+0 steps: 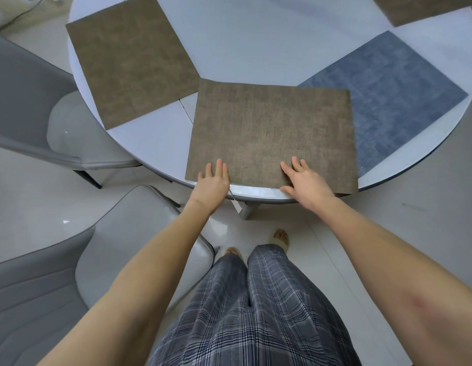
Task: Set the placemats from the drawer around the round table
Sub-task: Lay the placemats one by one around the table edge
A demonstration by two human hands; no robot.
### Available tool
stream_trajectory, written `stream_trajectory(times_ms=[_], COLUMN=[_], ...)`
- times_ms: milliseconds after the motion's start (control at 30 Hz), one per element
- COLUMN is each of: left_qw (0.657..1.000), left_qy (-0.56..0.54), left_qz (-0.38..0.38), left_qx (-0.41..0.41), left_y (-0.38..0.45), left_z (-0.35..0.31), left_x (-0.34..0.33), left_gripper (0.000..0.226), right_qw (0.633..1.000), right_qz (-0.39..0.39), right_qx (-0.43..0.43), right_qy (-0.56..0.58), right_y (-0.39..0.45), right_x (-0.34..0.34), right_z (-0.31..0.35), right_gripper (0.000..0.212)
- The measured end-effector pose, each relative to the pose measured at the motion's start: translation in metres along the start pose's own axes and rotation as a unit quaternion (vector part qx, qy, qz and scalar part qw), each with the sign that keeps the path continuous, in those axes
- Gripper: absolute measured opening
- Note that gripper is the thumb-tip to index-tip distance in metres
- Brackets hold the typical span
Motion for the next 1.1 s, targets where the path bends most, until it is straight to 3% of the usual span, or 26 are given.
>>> stream_trajectory(times_ms=[400, 633, 800, 867, 933, 1100], left_qw=[1.0, 0.994, 0.981, 0.954, 0.93, 0.953], left_qy=[0.012, -0.104, -0.109, -0.149, -0.2, -0.189], left_qz=[0.003, -0.032, -0.152, -0.252, -0.306, -0.237], left_qx=[-0.011, -0.003, 0.049, 0.056, 0.028, -0.002], left_y=[-0.008, -0.009, -0.003, 0.014, 0.038, 0.072], left_z=[0.0, 0.014, 0.025, 0.019, 0.003, -0.034], left_x=[-0.005, 0.0, 0.024, 0.03, 0.029, 0.002], left_gripper=[0.065, 0.049, 0.032, 0.028, 0.032, 0.049], right_qw=[1.0, 1.0, 0.987, 0.976, 0.969, 0.956], right_qz=[0.009, -0.009, -0.158, -0.21, -0.233, -0.255], right_qx=[0.0, 0.001, 0.004, 0.006, -0.006, -0.07], right_qy=[0.026, 0.016, 0.033, 0.053, 0.083, 0.125], right_y=[-0.003, -0.006, 0.0, 0.014, 0.031, 0.054], right_x=[-0.006, -0.008, -0.003, -0.003, -0.01, -0.032], right_z=[0.001, -0.002, 0.002, 0.005, 0.01, 0.018], right_gripper=[0.068, 0.066, 0.04, 0.029, 0.03, 0.046])
Point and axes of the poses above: each hand's wrist, its own y-axis towards the middle knuckle, its own x-axis out of the back of the hand, z = x × y, the point moved 3 cm from there along y, towards the middle knuckle, and after that the axes turned 3 degrees about -x, right-handed, at the moved point
